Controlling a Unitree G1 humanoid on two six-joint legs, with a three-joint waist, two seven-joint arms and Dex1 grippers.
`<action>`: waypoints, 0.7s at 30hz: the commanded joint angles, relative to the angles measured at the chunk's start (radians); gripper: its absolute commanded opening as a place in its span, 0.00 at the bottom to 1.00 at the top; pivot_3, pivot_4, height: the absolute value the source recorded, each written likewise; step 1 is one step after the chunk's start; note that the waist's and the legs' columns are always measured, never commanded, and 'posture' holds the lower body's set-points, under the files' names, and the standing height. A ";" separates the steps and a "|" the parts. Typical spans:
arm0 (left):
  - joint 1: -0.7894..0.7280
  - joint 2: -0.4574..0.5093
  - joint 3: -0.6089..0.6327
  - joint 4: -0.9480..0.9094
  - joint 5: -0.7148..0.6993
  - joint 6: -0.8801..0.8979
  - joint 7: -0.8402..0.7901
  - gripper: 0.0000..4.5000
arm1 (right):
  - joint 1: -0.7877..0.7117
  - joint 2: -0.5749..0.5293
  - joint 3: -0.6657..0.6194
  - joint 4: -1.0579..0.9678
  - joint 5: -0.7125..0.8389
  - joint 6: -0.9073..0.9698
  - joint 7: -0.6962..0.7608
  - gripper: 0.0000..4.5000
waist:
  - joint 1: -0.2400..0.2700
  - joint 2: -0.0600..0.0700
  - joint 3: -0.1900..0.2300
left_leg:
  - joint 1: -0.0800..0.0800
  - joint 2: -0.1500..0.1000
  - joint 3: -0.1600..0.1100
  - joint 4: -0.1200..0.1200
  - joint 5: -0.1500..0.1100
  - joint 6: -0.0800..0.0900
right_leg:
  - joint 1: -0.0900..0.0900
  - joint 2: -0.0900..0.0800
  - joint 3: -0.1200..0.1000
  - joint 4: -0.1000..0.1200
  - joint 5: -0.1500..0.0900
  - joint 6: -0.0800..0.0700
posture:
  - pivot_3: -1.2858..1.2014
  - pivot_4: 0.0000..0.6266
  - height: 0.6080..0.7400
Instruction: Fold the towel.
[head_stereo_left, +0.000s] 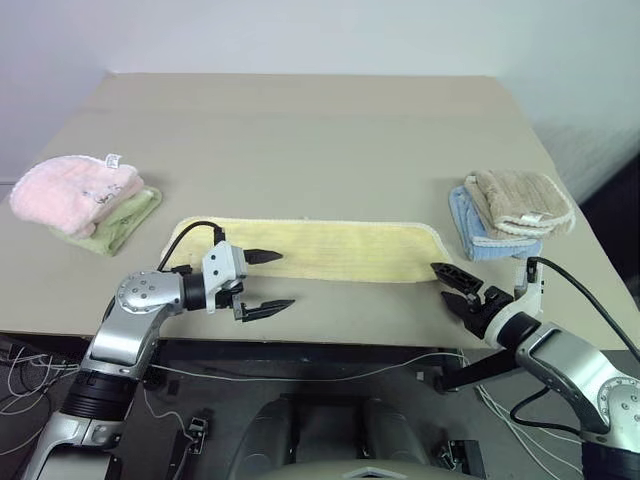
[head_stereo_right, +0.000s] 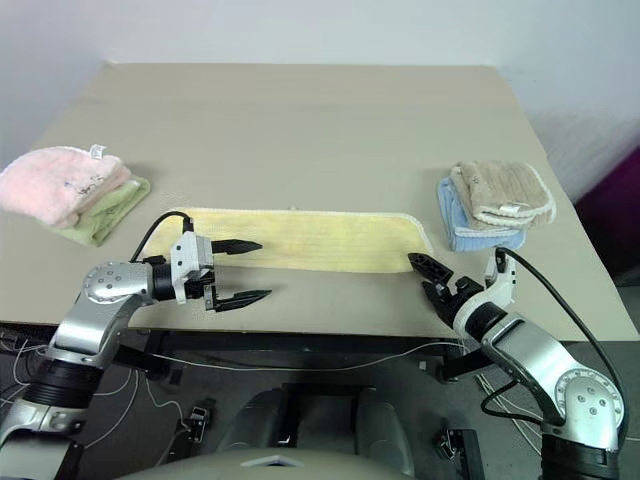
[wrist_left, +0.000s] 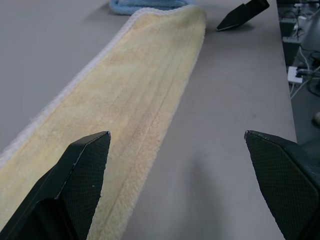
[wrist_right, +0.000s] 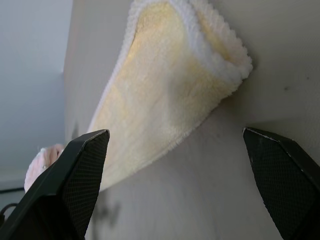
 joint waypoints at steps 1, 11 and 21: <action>-0.020 -0.006 -0.010 -0.008 0.003 -0.018 -0.003 1.00 | -0.029 0.032 0.034 0.050 -0.077 -0.055 -0.034 1.00 | -0.005 -0.001 -0.001 | 0.001 0.001 0.000 0.000 0.000 0.000 | 0.001 0.001 0.000 0.000 0.000 0.000 | 0.52 0.24 1.00; 0.007 0.006 0.001 -0.043 -0.002 -0.010 0.009 1.00 | -0.157 0.072 0.029 0.189 -0.205 -0.088 0.014 1.00 | -0.010 -0.002 -0.001 | 0.007 0.005 0.002 -0.002 0.000 0.000 | 0.006 0.003 0.002 -0.005 0.001 -0.003 | 0.52 0.24 1.00; 0.025 0.010 0.002 -0.061 -0.004 -0.006 0.026 1.00 | -0.209 0.078 -0.005 0.232 -0.253 -0.073 0.032 0.46 | 0.002 -0.001 -0.001 | 0.005 0.005 0.003 -0.003 0.000 0.000 | 0.005 0.002 0.002 -0.007 0.001 -0.004 | 0.52 0.24 1.00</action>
